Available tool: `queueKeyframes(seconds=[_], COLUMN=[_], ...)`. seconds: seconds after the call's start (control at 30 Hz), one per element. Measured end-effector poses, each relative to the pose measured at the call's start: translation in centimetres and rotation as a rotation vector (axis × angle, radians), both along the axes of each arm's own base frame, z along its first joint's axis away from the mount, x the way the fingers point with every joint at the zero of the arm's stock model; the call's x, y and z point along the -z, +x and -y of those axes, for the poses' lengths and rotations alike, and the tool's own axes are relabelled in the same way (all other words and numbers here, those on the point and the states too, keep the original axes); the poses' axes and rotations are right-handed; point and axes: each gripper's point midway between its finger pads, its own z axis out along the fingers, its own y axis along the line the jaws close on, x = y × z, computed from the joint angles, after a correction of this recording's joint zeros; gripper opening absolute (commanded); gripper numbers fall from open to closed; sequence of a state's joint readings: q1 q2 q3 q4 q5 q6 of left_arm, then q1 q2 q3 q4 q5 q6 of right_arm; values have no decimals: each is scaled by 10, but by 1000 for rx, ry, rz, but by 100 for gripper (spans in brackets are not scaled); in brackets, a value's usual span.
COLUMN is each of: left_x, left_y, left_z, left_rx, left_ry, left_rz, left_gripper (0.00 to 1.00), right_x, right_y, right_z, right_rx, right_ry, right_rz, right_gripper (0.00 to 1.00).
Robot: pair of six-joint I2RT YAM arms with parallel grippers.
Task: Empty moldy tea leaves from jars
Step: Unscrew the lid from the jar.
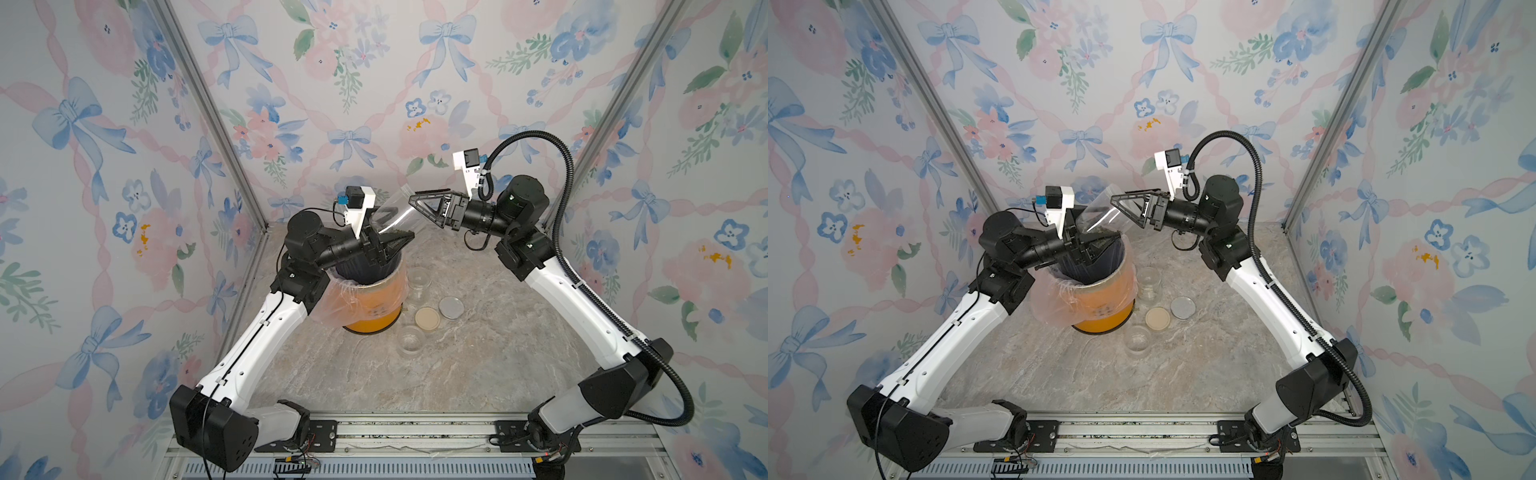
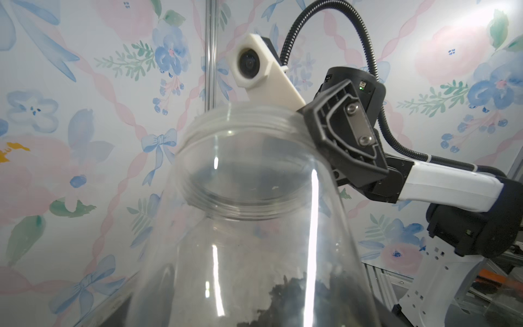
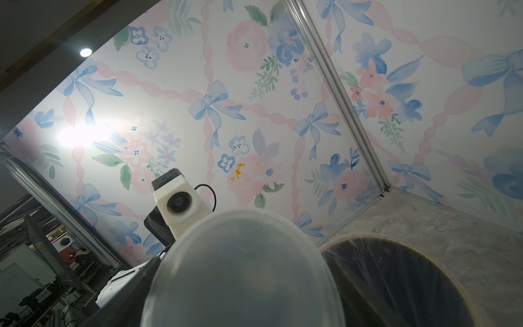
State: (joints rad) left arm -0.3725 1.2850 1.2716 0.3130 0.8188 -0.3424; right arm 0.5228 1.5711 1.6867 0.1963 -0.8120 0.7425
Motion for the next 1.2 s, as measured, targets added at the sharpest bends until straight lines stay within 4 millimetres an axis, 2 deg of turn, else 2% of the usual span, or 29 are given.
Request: queueKeyframes(seconds=[0.17,0.3,0.37,0.5,0.53,0.57,0.7,0.9,1.03,1.2], left_x=[1,-1,-2,-2,-4,-8,-22,-20,-15,-20], left_y=[3,2,1,3,5,9,20,27,33,34], left_z=[0,-1,-1,-2,-3,-6,-18,-23,-27,-35], left_rx=[54,72,75,69,53,25,-68,-132,-181,-264], left_ry=[-32,-43,-46,-47,-50,-56,-72,-49,-9,46], left_rz=[-68,-83,-83,-92,-87,-78,-31,-4,28,123], left_gripper=[44,44,44,44,44,44,44,45,45,45], right_x=[2,-1,-2,-1,1,4,10,17,20,10], right_y=[5,3,3,1,-1,-3,-5,-3,-9,-23], right_z=[-1,-1,-1,-2,-2,-4,-5,-3,7,28], right_rx=[-20,-32,-36,-44,-56,-72,-91,-64,-29,60], right_ry=[9,15,16,10,1,-8,-23,-34,-42,-38], right_rz=[16,32,36,48,46,43,29,-3,-33,-59], right_gripper=[67,73,79,98,99,97,97,96,97,96])
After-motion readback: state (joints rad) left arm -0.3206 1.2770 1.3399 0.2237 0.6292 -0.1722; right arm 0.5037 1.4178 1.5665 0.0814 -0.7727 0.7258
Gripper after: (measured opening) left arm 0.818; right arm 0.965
